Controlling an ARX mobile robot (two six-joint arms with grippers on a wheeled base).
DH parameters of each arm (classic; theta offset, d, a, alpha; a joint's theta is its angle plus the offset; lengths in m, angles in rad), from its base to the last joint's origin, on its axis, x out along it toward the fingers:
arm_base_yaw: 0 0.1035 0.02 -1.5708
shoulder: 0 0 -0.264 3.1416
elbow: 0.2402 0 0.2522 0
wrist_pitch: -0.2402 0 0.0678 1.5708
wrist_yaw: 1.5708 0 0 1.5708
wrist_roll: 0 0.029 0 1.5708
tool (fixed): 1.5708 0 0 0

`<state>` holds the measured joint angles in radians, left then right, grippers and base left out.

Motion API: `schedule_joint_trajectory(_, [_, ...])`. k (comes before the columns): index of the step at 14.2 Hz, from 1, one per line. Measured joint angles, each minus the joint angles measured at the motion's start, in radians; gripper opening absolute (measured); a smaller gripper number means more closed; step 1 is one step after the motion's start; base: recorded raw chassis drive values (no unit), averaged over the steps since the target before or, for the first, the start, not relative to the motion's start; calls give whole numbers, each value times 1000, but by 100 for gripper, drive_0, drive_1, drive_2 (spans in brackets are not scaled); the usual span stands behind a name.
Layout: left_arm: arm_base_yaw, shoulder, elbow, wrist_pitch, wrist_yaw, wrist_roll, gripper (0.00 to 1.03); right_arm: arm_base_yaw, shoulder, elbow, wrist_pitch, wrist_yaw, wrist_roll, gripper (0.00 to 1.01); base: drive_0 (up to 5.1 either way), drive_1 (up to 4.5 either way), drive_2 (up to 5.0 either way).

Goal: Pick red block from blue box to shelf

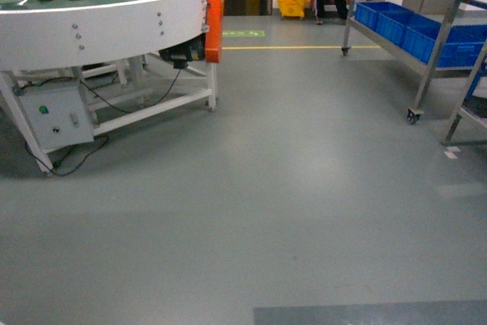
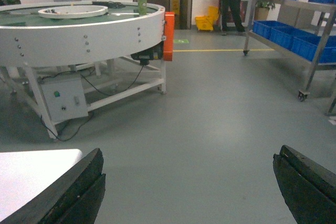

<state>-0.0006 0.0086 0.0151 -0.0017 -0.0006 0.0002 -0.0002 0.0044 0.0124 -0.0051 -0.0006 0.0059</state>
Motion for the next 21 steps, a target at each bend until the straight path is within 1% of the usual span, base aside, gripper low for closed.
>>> schedule_joint_trajectory(5, [0,0,0,-5,-1,0,98,0,0,0,2,0,0,29,262,249,-494])
schedule_joint_trajectory(21, [0,0,0,-3,0,0,98,0,0,0,0,0,0,29,2,431,-426])
